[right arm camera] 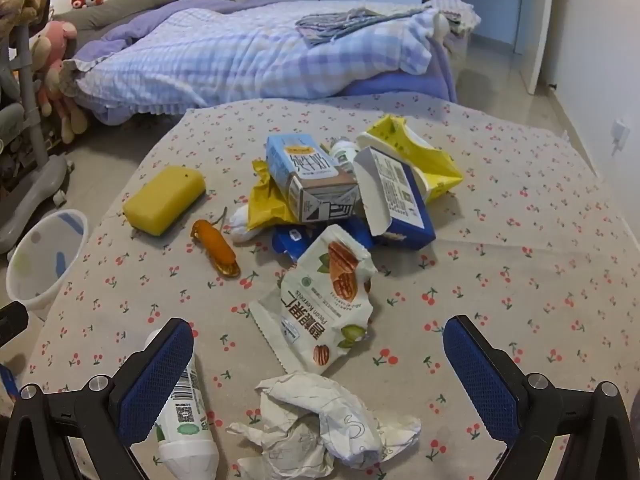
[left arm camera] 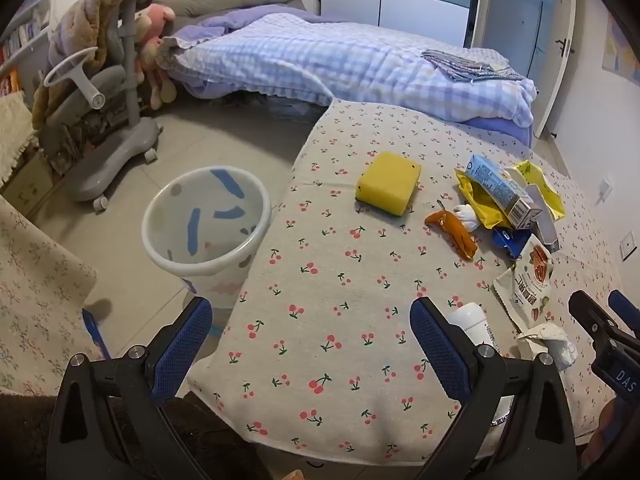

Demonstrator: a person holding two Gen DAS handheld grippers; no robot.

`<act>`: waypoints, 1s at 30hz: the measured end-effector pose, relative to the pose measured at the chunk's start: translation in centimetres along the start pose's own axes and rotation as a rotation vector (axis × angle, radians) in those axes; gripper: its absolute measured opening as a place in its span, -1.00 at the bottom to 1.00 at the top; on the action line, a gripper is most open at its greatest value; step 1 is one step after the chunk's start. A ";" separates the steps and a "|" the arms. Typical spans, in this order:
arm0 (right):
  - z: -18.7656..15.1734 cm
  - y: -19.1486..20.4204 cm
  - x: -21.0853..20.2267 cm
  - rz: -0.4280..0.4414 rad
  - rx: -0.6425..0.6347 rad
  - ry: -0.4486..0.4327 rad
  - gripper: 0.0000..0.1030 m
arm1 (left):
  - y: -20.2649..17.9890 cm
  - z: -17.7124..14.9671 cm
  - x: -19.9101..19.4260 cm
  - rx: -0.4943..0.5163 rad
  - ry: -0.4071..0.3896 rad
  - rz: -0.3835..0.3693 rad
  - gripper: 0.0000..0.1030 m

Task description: Collect trash

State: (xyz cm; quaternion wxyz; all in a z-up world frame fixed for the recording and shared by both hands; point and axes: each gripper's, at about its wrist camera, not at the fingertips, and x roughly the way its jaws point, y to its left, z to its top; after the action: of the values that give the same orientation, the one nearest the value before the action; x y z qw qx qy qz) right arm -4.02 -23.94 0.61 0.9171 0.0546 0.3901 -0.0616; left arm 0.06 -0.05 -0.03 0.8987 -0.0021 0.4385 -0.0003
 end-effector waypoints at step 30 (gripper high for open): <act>-0.1 0.1 0.0 -0.002 -0.006 0.007 1.00 | 0.5 0.3 -0.5 -0.006 -0.015 0.000 0.95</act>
State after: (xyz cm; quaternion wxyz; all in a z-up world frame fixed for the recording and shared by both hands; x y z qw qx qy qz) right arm -4.04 -23.81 0.52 0.9157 0.0517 0.3938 -0.0609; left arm 0.05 0.45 0.53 0.9021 -0.0051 0.4315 0.0009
